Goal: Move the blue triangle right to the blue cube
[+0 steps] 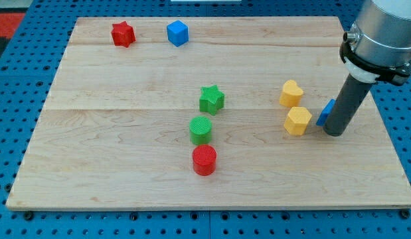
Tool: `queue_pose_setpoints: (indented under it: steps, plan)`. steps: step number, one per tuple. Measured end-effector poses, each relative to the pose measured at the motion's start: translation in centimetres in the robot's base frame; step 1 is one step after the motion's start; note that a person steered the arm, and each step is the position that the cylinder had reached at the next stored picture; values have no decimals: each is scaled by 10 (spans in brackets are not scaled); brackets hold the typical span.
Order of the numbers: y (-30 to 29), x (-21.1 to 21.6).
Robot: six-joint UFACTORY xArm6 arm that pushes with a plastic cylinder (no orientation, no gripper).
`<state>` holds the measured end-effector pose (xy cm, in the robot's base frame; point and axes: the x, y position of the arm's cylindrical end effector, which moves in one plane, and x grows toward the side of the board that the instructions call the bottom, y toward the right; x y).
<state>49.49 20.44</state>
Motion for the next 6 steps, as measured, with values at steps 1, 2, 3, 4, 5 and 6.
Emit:
queue_pose_setpoints:
  steps: [1,2,3,4,5,6]
  plan:
    - [0,19]
    - [-2,15]
    - [26,-15]
    - [27,-43]
    - [25,-65]
    - [21,-84]
